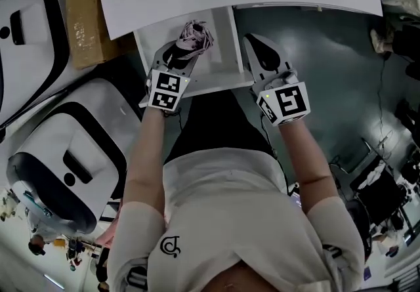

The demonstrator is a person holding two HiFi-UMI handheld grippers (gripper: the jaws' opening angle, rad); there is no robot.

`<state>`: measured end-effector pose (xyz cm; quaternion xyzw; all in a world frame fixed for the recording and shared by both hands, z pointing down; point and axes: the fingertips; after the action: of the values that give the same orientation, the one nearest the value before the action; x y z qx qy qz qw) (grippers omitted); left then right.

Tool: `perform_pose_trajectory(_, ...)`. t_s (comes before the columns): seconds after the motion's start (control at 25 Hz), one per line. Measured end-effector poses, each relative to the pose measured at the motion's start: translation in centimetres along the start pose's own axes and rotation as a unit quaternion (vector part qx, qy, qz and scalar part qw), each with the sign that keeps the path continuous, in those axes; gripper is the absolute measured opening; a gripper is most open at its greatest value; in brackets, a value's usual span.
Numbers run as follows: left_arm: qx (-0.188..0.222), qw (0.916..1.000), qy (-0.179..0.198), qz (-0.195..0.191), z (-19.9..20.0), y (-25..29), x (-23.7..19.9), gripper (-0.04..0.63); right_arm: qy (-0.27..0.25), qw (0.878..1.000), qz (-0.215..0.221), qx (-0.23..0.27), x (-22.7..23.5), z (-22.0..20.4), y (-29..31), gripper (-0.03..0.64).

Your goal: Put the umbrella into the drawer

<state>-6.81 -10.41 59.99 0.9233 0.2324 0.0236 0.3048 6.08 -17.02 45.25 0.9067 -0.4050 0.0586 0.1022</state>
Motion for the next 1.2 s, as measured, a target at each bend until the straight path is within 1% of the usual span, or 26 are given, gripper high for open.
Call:
perform_pose_trajectory(0.2, -0.065, 0.9968, -0.015, -0.045, -3.4, 3.2, -0.4, 0.247, 0.006, 1.0, -0.021, -0.014, 1.0, -2.4, 0.3, 0.006)
perform_pose_trajectory(0.28, -0.094, 0.9937, -0.006, -0.062, -4.4, 4.4, -0.6, 0.247, 0.01, 0.999, -0.031, -0.02, 1.4, -3.0, 0.1, 0.006)
perform_pose_trajectory(0.36, -0.121, 0.9898, 0.012, -0.075, -5.4, 5.4, -0.7, 0.247, 0.012, 0.999, -0.04, -0.023, 1.7, -3.5, 0.0, 0.006)
perform_pose_trajectory(0.44, -0.138, 0.9861, 0.025, -0.088, -6.3, 6.3, -0.8, 0.249, 0.014, 0.998, -0.048, -0.024, 1.9, -3.8, -0.1, 0.006)
perform_pose_trajectory(0.6, -0.158, 0.9818, 0.025, -0.102, -7.9, 7.8, -0.9, 0.25, 0.019, 0.997, -0.066, -0.027, 2.5, -4.5, -0.4, 0.006)
perform_pose_trajectory(0.8, -0.197, 0.9736, 0.03, -0.111, -10.3, 8.9, -0.9, 0.253, 0.024, 0.996, -0.08, -0.029, 3.2, -5.0, -0.5, 0.006)
perform_pose_trajectory(1.0, -0.217, 0.9689, 0.025, -0.117, -11.9, 9.5, -0.8, 0.258, 0.027, 0.995, -0.086, -0.035, 3.5, -5.5, -0.6, 0.006)
perform_pose_trajectory(1.08, -0.22, 0.9682, 0.019, -0.118, -12.3, 9.6, -0.9, 0.26, 0.027, 0.995, -0.084, -0.037, 3.4, -5.7, -0.4, 0.006)
perform_pose_trajectory(1.2, -0.217, 0.9694, 0.007, -0.113, -12.3, 9.7, -0.9, 0.277, 0.023, 0.996, -0.076, -0.039, 3.2, -5.4, 0.0, 0.006)
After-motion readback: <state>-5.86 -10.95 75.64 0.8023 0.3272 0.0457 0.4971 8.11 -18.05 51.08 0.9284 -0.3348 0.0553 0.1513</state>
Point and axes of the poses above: the fingertips, and each gripper's own axes: y forward along the fingers, x to its right, z out of its top, and after that the axes turned 10 degrees about x, right-handed
